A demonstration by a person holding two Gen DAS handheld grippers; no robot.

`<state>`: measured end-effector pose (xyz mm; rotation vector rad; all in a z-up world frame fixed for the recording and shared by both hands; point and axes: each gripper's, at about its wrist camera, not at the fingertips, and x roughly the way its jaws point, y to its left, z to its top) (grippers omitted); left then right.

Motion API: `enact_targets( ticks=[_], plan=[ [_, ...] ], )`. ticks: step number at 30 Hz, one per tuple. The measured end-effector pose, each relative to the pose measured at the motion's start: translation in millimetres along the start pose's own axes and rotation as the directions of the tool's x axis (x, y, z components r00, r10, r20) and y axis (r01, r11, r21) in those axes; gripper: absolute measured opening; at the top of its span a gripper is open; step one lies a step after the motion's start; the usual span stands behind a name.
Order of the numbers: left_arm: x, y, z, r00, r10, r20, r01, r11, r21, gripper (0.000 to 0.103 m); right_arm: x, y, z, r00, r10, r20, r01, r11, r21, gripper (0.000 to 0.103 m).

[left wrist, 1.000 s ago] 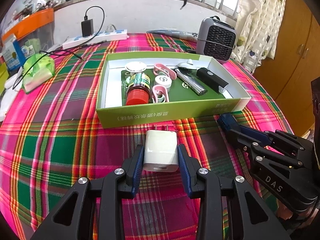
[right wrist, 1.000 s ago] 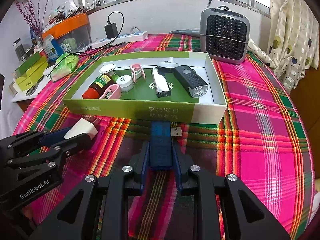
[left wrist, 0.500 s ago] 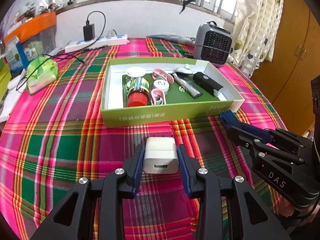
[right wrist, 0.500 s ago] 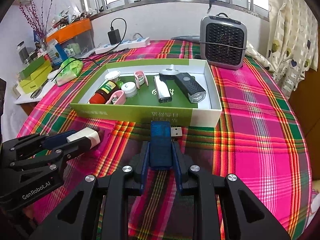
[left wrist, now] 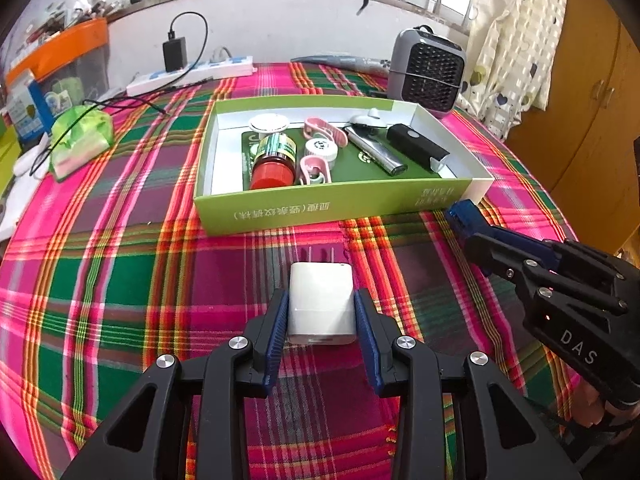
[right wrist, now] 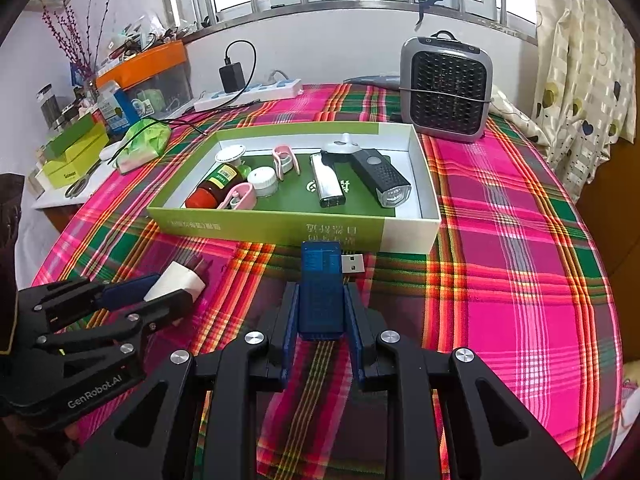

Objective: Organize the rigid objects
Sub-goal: 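Carry the blue USB stick with the right tool while the left tool carries the charger to the box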

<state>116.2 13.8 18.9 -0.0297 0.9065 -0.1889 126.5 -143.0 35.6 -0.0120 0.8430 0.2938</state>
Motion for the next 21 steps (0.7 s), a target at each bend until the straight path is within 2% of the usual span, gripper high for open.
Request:
enact_targets(
  ticks=[9,21],
  plan=[
    [9.9,-3.0,6.4,0.999,0.029,-0.015,-0.029,0.999,0.018,0.034,3.7,-1.3,-1.1,1.000,0.002,-0.008,-0.002,1.000,0.005,0.023],
    [8.9,0.0,7.3,1.000,0.020,-0.003,-0.020,1.000,0.003,0.032,7.4,-2.6,-1.8,1.000,0.003,-0.017,-0.003,1.000,0.006,0.023]
  ],
)
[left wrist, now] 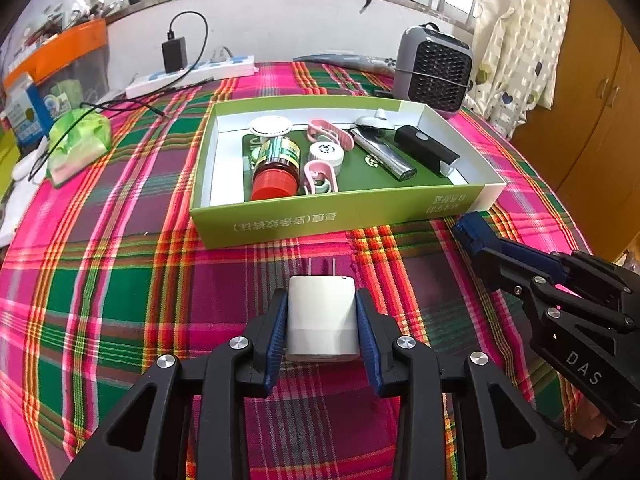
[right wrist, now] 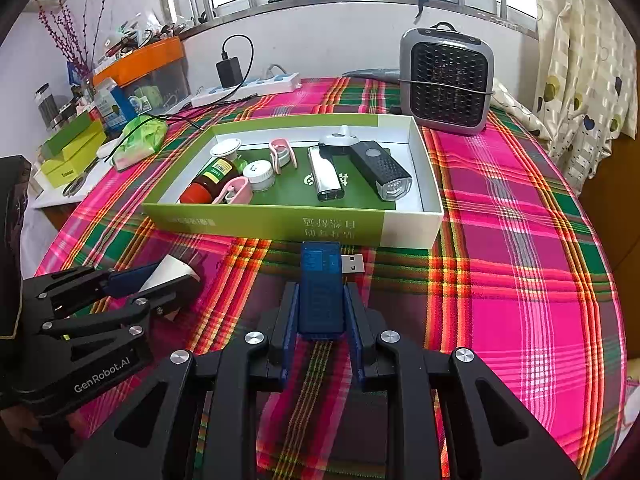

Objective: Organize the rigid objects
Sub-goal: 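Carry the blue USB stick with the right tool while the left tool carries the charger to the box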

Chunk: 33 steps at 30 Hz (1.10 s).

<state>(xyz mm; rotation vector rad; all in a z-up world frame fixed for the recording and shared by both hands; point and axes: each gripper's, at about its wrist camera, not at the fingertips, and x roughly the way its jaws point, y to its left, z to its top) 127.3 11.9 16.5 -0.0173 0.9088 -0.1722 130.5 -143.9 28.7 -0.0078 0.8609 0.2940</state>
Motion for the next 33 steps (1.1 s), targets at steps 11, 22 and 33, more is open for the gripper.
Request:
enact_targets(
  ticks=[11,22,33],
  plan=[
    [-12.4,-1.7,4.2,1.000,0.000,0.024,-0.001,1.000,0.005,0.032,-4.3,0.7,2.5,1.000,0.002,0.011,-0.002,1.000,-0.004,0.023],
    [-28.8,-5.8,23.9,0.997,-0.004,0.077,0.003,1.000,0.020,0.032,-18.0,-2.5,18.3,0.999,-0.001,0.054,0.001,1.000,-0.009,0.023],
    [-21.5,-6.8,49.4,0.995,-0.008,0.098,0.006,1.000,0.017,0.032,-14.3,-8.3,36.7,0.998,-0.013,0.065,0.014,1.000,-0.027,0.023]
  ],
)
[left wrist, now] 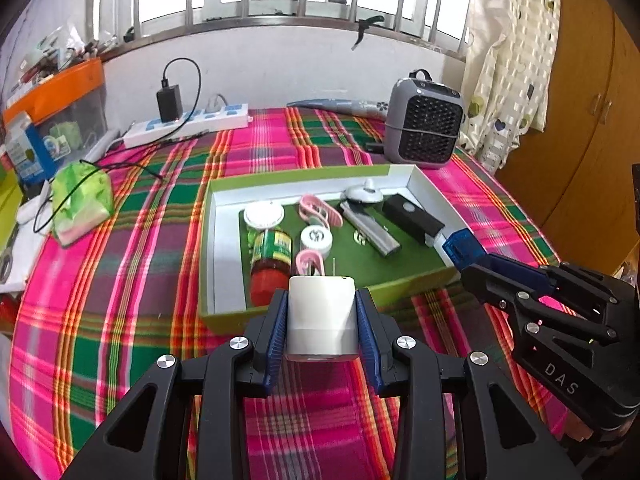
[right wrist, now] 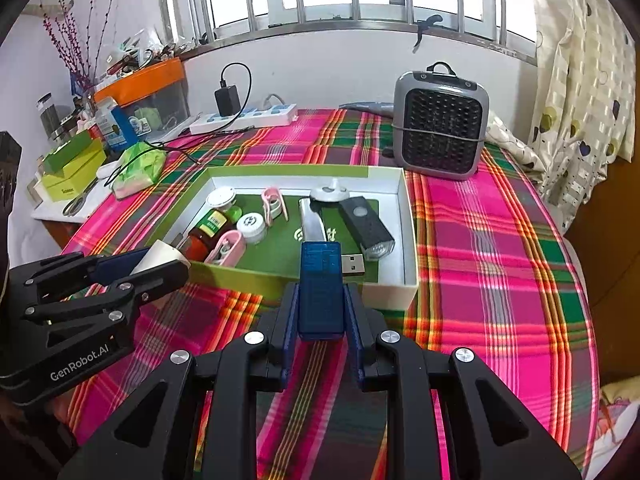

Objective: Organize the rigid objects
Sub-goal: 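Carry the blue USB stick with the right tool while the left tool carries the charger to the box, then lower the USB stick into the box with the right tool while the left tool lowers the charger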

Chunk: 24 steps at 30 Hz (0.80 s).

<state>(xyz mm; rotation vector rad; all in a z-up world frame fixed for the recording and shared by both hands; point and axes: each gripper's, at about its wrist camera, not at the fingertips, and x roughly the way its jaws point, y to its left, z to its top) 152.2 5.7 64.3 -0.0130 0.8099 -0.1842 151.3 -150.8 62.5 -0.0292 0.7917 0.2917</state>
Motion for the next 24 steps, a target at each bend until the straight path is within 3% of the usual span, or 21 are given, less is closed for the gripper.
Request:
enact_targets(
  ticks=[24],
  plan=[
    [49.9,10.9,35.5,0.999,0.008,-0.036,-0.008,1.000,-0.018,0.032,49.9,-8.8,39.9,0.999,0.010,-0.046,-0.011,1.000,-0.019,0.023]
  ],
)
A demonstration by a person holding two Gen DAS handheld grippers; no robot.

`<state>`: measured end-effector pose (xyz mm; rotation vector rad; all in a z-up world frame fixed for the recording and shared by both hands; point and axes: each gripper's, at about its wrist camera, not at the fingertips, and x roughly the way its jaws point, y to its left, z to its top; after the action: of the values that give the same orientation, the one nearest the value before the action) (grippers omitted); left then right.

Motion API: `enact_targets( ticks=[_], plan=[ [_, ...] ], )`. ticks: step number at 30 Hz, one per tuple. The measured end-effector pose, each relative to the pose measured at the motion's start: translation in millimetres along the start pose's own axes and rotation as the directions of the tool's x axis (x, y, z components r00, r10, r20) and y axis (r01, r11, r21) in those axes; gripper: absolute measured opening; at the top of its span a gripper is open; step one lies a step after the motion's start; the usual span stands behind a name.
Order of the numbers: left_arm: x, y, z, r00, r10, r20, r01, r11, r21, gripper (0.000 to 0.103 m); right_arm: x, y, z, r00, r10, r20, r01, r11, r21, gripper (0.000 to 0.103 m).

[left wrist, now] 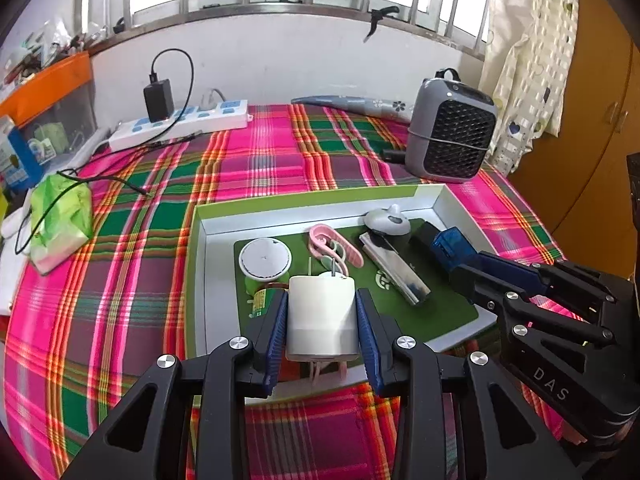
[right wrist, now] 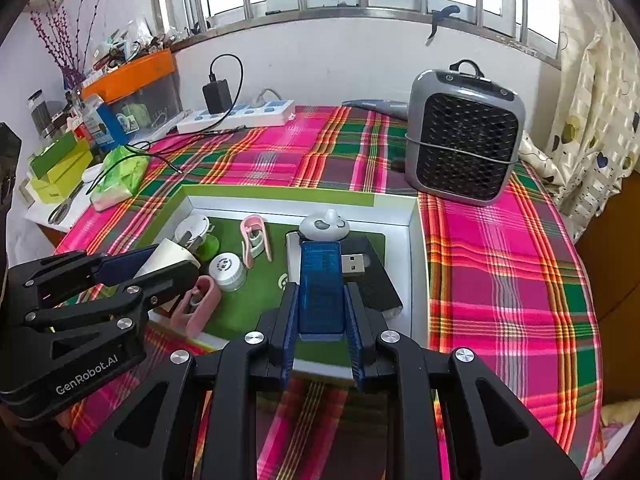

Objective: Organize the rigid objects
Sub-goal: 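Lower the USB stick into the box with the right tool while the left tool lowers the charger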

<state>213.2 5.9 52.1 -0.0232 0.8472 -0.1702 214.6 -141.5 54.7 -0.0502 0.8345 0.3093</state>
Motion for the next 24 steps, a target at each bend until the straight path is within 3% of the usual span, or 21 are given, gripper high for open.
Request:
enact_targets(
  ticks=[24],
  plan=[
    [9.7,0.8,4.0,1.000,0.009,0.004,-0.009,1.000,0.004,0.032,29.6,-0.6,1.0,0.999,0.018,-0.048,-0.019,1.000,-0.014,0.023]
  ],
)
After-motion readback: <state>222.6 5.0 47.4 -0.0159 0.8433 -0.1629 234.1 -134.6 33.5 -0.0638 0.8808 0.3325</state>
